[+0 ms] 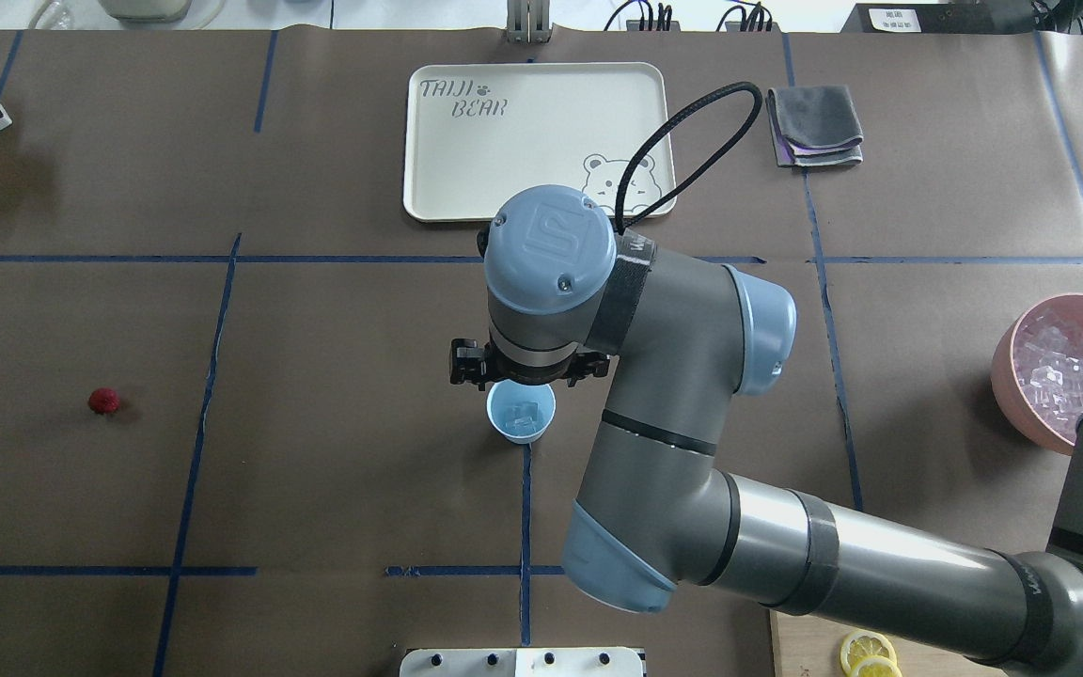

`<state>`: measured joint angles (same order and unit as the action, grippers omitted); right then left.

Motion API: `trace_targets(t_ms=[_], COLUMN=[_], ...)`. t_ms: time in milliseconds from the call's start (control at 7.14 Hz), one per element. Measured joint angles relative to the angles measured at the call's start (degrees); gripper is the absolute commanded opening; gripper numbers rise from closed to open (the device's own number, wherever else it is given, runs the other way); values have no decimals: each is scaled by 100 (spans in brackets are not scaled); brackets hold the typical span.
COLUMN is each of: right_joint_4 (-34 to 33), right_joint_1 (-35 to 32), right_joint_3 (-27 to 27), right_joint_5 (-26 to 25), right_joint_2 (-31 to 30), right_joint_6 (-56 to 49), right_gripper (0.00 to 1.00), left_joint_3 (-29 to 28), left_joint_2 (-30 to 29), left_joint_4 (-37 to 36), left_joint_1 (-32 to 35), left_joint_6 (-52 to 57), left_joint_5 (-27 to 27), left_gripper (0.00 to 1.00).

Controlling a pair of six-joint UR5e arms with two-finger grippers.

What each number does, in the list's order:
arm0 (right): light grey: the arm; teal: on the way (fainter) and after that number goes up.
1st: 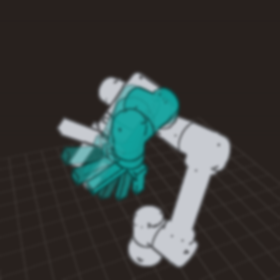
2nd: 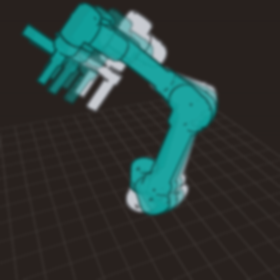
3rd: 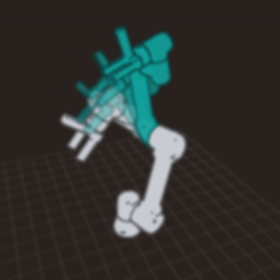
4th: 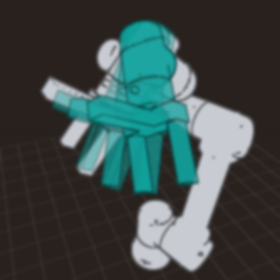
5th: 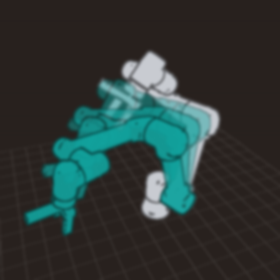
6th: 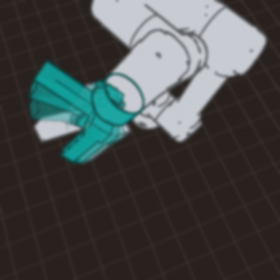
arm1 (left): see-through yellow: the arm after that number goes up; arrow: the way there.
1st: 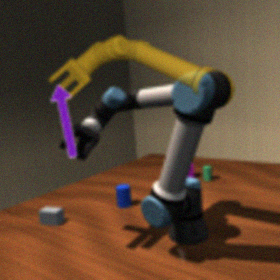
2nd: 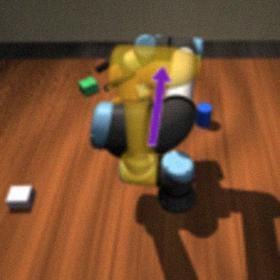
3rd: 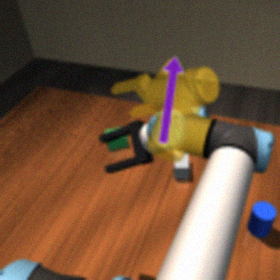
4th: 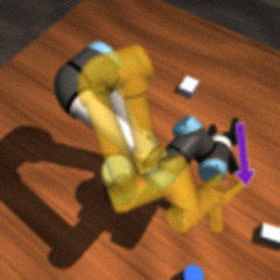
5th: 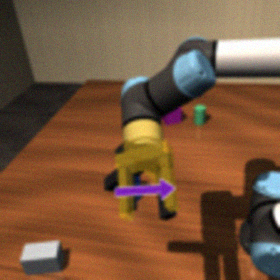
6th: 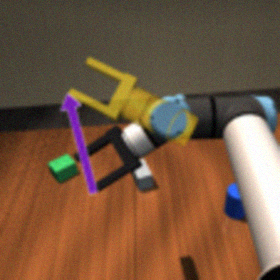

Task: Mash ice and strawberries in cup
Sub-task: 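Move the right gripper back beside the pink ice bowl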

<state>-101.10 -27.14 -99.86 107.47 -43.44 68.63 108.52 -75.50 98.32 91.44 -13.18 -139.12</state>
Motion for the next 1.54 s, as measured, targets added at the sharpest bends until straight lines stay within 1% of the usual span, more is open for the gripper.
trace_targets(t_ms=[140, 280, 560, 700, 840, 1120, 1260, 1400, 1540], right_joint_4=[-211, -329, -362, -350, -330, -267, -180, 24, 245], right_joint_1=[-218, -463, -1125, -1443, -1728, -2370, -2692, -2988, -3247], right_joint_3=[-317, -668, -1259, -1463, -1623, -1762, -1773, -1772, -1769], right_joint_5=[99, 188, 446, 566, 664, 998, 1112, 1187, 1265], right_joint_2=[-207, -539, -1375, -1738, -2069, -2620, -2915, -3270, -3606], right_joint_6=[-101, -349, -1317, -1738, -2088, -2881, -3249, -3555, -3778], right_gripper=[99, 99, 99, 99, 99, 99, 99, 99, 99], left_joint_3=[22, 38, 191, 371, 536, 628, 572, 426, 210], left_joint_2=[17, 26, 27, 27, 27, -44, -188, -406, -649], left_joint_4=[547, 992, 1555, 1706, 1882, 2374, 2481, 2531, 2556], left_joint_1=[-324, -673, -1379, -1828, -2338, -3573, -4171, -4564, -4772], left_joint_6=[-702, -1228, -2072, -2563, -3153, -4482, -4969, -5273, -5432], left_joint_5=[12, 35, 191, 443, 795, 1824, 2342, 2682, 2855], left_gripper=[100, 100, 100, 100, 100, 100, 100, 100, 99])
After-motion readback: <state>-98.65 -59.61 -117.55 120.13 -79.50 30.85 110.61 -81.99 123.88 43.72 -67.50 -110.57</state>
